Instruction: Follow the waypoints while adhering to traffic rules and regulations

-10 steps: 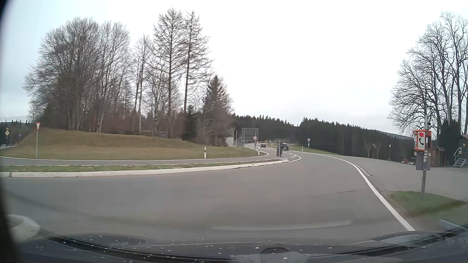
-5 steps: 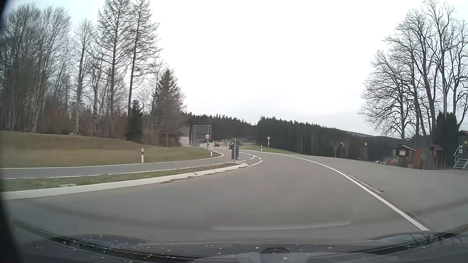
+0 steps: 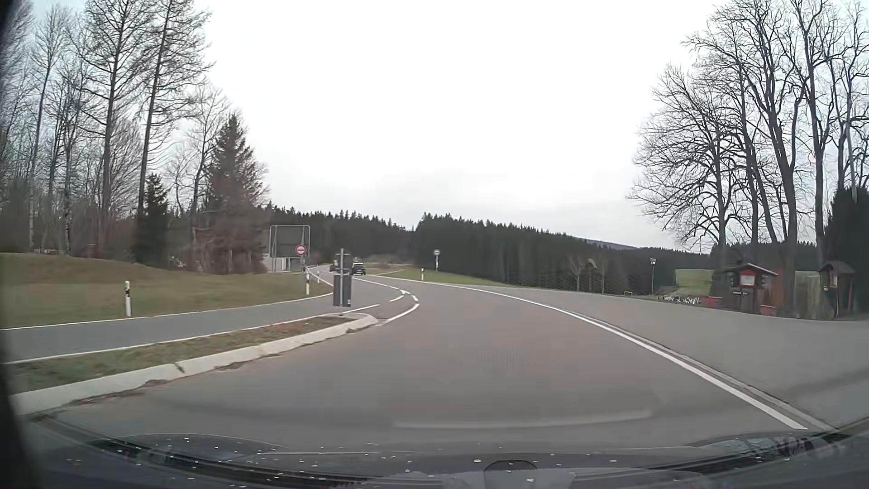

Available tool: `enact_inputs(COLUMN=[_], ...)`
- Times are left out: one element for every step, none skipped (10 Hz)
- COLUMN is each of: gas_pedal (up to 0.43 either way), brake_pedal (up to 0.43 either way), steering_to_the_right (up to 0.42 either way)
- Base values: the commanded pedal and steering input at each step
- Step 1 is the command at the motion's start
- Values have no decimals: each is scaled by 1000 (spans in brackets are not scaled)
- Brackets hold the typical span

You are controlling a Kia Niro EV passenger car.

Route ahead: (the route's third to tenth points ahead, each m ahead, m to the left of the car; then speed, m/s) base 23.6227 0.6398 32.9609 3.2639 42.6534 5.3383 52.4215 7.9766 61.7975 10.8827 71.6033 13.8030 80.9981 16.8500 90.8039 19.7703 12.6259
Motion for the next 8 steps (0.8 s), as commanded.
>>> enact_inputs(gas_pedal=[260, 240, 240, 240, 240, 240, 240, 240], brake_pedal=[0, 0, 0, 0, 0, 0, 0, 0], steering_to_the_right=[9, 5, 4, -5, -17, -23, -29, -35])
